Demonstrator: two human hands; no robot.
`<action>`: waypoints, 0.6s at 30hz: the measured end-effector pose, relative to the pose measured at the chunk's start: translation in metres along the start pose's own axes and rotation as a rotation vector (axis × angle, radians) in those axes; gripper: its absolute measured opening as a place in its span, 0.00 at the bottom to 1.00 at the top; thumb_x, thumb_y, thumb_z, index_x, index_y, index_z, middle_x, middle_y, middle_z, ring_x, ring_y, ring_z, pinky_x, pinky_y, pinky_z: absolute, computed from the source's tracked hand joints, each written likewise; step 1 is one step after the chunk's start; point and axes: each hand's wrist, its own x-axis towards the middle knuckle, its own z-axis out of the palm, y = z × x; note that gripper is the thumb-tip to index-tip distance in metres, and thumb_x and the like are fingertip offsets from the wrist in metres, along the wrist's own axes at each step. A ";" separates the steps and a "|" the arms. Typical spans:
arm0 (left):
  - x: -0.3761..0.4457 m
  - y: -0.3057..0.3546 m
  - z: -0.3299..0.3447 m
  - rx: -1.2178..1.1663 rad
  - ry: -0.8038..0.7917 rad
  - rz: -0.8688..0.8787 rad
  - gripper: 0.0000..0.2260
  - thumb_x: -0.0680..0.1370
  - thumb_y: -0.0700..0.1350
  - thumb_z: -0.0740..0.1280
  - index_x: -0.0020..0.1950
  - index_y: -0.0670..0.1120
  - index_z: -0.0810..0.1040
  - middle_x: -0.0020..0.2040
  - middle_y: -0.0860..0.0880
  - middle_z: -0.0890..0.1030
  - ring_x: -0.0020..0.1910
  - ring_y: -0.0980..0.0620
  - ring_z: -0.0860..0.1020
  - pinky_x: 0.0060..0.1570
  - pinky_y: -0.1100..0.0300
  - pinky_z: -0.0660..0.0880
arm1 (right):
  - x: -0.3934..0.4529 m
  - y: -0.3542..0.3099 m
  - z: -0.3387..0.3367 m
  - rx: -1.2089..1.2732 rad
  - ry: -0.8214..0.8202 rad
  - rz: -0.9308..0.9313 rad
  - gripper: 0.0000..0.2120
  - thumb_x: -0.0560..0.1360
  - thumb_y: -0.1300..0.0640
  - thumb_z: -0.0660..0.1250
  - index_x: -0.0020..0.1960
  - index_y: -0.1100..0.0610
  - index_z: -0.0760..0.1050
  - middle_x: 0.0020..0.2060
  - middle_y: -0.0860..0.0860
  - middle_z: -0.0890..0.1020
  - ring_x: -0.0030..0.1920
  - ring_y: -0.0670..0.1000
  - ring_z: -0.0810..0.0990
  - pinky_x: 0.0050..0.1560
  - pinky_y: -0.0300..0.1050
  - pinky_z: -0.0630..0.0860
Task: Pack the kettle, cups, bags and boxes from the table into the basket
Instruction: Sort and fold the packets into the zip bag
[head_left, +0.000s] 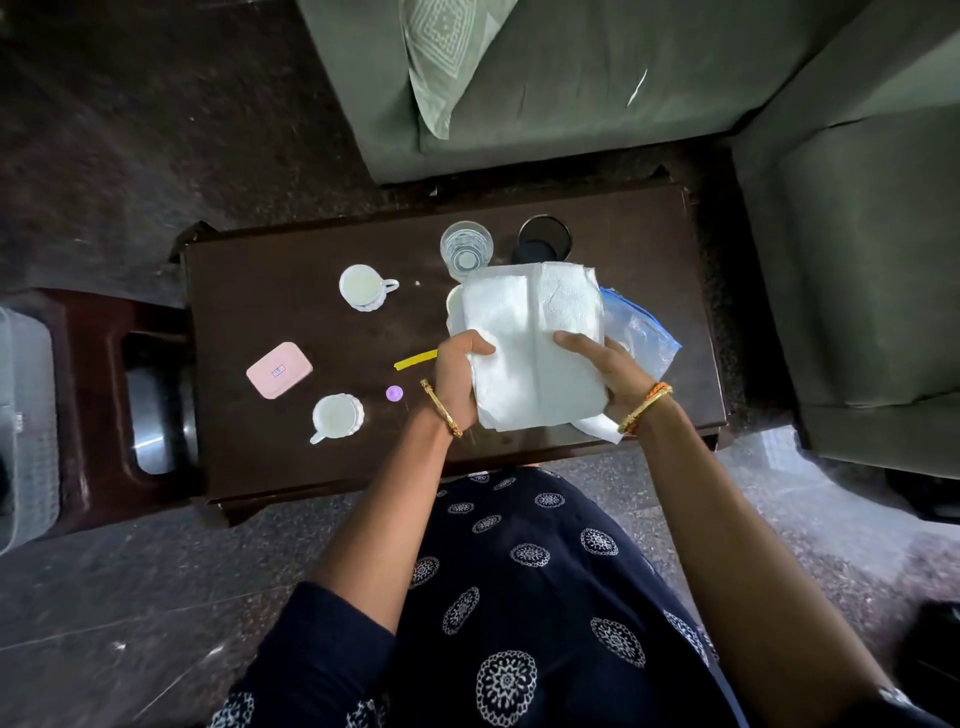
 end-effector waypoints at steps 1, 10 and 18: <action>-0.001 0.002 -0.001 0.017 0.010 -0.005 0.15 0.63 0.40 0.59 0.46 0.44 0.78 0.40 0.47 0.81 0.40 0.46 0.79 0.45 0.55 0.76 | 0.001 0.001 0.000 0.020 -0.036 -0.005 0.19 0.63 0.52 0.73 0.53 0.54 0.76 0.44 0.52 0.84 0.40 0.52 0.82 0.37 0.46 0.81; 0.001 0.014 0.001 0.431 0.187 -0.063 0.11 0.70 0.44 0.66 0.49 0.39 0.78 0.45 0.41 0.78 0.46 0.42 0.77 0.49 0.50 0.74 | 0.010 0.003 0.003 -0.005 0.012 -0.069 0.07 0.70 0.64 0.70 0.48 0.59 0.79 0.41 0.53 0.84 0.38 0.52 0.83 0.39 0.47 0.82; 0.007 0.019 0.003 0.377 0.183 -0.063 0.05 0.76 0.39 0.64 0.46 0.46 0.78 0.40 0.48 0.81 0.39 0.50 0.80 0.37 0.60 0.77 | 0.012 -0.008 -0.008 0.024 -0.081 -0.003 0.11 0.72 0.63 0.70 0.53 0.63 0.78 0.47 0.56 0.83 0.43 0.55 0.82 0.47 0.50 0.81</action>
